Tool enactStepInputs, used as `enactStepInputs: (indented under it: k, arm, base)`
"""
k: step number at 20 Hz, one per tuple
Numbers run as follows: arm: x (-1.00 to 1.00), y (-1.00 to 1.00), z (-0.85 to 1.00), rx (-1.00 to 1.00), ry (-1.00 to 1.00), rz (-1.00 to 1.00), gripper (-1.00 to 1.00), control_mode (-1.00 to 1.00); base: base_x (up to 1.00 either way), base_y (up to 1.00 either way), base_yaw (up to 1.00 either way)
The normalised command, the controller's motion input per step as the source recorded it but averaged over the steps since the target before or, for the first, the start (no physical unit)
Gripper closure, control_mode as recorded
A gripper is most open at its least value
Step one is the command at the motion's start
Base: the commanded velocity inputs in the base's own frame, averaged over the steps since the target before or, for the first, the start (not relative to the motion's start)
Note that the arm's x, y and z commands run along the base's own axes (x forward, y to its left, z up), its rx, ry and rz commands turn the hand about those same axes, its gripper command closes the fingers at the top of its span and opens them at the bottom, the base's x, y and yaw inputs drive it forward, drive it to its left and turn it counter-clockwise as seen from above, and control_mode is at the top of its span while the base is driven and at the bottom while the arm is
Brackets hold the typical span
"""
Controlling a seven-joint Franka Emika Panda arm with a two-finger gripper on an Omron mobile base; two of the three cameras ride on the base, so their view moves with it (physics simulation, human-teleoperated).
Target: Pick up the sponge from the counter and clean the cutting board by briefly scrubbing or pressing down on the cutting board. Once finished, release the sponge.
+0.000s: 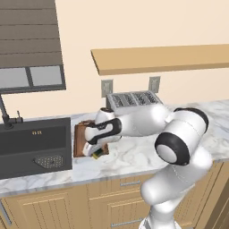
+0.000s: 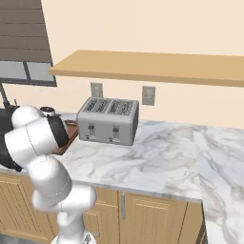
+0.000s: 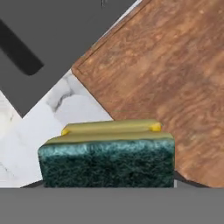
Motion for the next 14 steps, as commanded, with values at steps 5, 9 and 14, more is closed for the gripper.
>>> enactStepInputs:
  k: [5, 9, 14]
  arm:
    - [0.0, -0.96, 0.54, 0.08, 0.13, -0.04, 1.0, -1.0]
    - [0.02, -0.99, 0.14, 0.06, 0.25, -0.09, 1.0, -1.0]
    - [0.25, -0.91, 0.0, 0.0, 0.35, -0.1, 1.0, -1.0]
  base:
    - [0.0, 0.0, 0.0]
    - [0.0, 0.0, 0.0]
    - [0.0, 0.0, 0.0]
